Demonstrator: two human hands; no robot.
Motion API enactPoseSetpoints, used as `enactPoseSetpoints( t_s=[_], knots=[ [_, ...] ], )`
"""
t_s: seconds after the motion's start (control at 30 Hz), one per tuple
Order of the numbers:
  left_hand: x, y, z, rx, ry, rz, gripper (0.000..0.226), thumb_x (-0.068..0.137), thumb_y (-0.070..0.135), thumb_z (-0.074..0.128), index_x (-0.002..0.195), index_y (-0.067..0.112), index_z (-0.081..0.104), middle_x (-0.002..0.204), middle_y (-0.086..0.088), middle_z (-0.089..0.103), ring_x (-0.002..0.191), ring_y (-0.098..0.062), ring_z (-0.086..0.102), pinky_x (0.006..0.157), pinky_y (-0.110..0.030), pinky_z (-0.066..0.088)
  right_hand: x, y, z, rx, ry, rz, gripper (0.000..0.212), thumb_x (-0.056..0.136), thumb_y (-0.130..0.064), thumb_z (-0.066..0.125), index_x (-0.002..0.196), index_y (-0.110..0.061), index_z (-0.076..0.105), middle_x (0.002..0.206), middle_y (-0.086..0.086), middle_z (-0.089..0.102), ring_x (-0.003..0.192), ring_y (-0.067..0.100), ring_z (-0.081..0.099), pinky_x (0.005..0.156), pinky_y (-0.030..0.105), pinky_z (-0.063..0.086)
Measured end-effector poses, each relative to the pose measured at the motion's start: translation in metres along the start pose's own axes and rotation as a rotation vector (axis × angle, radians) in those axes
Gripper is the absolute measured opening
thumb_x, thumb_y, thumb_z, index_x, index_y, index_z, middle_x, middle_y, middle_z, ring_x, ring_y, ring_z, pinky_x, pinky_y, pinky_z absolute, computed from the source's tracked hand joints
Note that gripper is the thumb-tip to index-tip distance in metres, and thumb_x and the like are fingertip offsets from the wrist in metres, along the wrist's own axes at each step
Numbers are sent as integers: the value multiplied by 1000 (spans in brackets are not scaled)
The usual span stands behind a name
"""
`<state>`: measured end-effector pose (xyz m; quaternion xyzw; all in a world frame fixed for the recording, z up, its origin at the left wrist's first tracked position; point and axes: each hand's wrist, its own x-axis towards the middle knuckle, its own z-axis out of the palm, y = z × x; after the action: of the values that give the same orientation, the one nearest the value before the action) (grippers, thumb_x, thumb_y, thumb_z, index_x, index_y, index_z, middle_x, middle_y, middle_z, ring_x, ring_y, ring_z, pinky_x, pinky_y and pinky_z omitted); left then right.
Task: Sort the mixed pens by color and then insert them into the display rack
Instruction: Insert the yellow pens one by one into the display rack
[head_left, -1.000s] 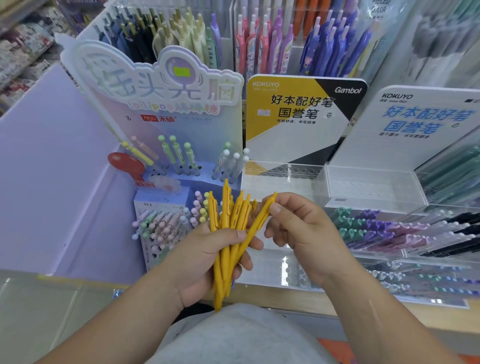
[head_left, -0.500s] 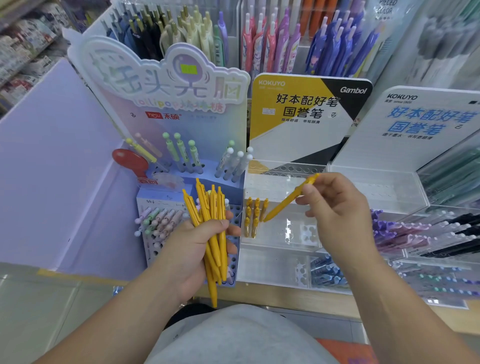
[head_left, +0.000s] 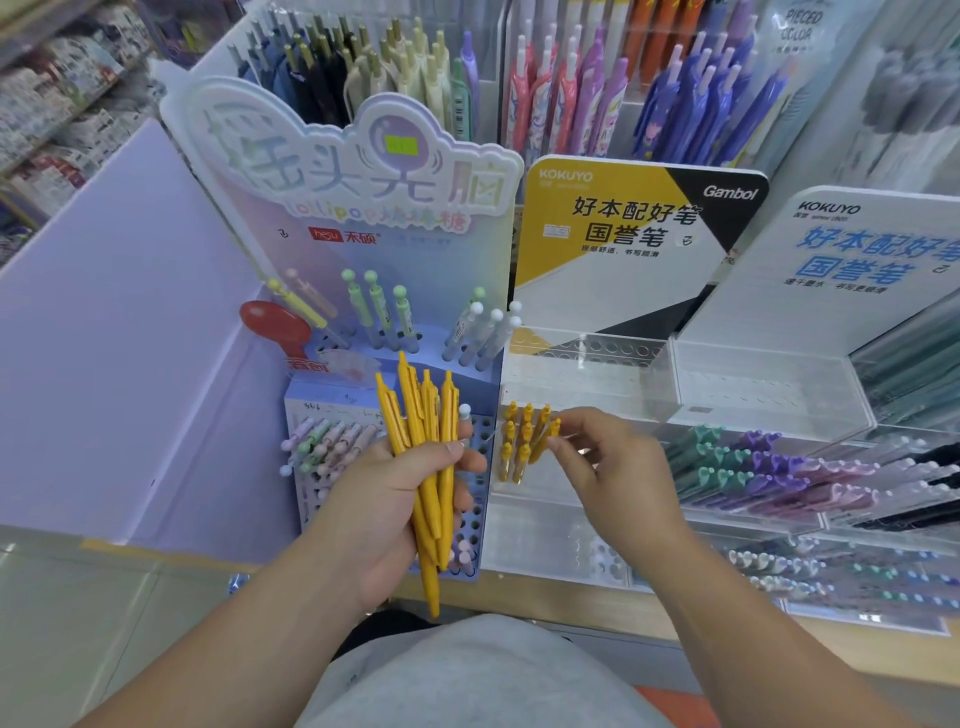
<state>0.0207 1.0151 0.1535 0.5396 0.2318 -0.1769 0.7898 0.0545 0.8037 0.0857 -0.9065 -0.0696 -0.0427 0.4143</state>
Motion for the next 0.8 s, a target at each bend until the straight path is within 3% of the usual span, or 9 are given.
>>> enactPoseSetpoints(
  t_s=[0.2, 0.27, 0.33, 0.47, 0.57, 0.63, 0.7, 0.8],
  knots=[
    [-2, 1, -3, 8, -38, -27, 28, 78, 14, 65, 105, 8, 73, 72, -10, 62, 55, -19, 57, 53, -31, 47, 1, 2, 13, -75, -31, 23, 19, 90, -22, 70, 108, -29, 71, 90, -17, 70, 75, -2, 61, 64, 10, 44],
    [-2, 0, -3, 16, -44, -29, 28, 80, 12, 65, 106, 8, 72, 71, -9, 62, 55, -19, 57, 53, -30, 47, 1, 1, 16, -59, -34, 49, 19, 91, -22, 70, 108, -29, 71, 91, -17, 70, 77, -1, 62, 64, 7, 43],
    [-2, -1, -2, 22, -46, -30, 21, 87, 9, 62, 106, 7, 72, 72, -10, 63, 55, -19, 57, 53, -29, 48, 1, 1, 16, -56, -36, 65, 19, 91, -23, 69, 109, -29, 71, 92, -17, 70, 78, 0, 63, 66, 13, 48],
    [-2, -3, 0, 63, -52, -27, 10, 90, 7, 62, 83, 6, 69, 76, -16, 65, 56, -22, 58, 54, -32, 49, 0, -1, 13, -21, -43, 95, 19, 90, -25, 71, 108, -29, 68, 92, -17, 68, 78, 0, 63, 68, 26, 55],
    [-2, -3, 3, 75, -71, -14, 10, 86, 10, 65, 78, 7, 68, 78, -18, 66, 55, -22, 58, 54, -32, 49, -3, -6, 6, 40, -32, 191, 28, 85, -33, 76, 106, -34, 58, 88, -17, 65, 74, 0, 62, 63, 17, 51],
    [-4, -1, 6, 85, -106, -12, 9, 79, 16, 68, 82, 7, 69, 80, -18, 67, 56, -22, 58, 56, -33, 47, -4, -16, -2, 176, 0, 268, 24, 84, -34, 77, 99, -32, 58, 81, -14, 66, 71, 4, 63, 61, 17, 49],
    [-5, 0, 10, 83, -140, -23, 16, 76, 17, 69, 90, 9, 69, 81, -17, 69, 56, -22, 59, 55, -32, 45, -3, -29, -12, 439, 4, 335, 12, 88, -28, 74, 95, -24, 65, 81, -7, 69, 69, 13, 65, 63, 25, 52],
    [-7, 0, 18, 98, -211, -26, 11, 76, 17, 68, 81, 21, 78, 80, -16, 69, 54, -21, 58, 51, -30, 43, -4, -47, -27, 744, -122, 387, 11, 93, -18, 67, 98, -10, 71, 83, 5, 73, 68, 21, 64, 61, 29, 51]
  ],
)
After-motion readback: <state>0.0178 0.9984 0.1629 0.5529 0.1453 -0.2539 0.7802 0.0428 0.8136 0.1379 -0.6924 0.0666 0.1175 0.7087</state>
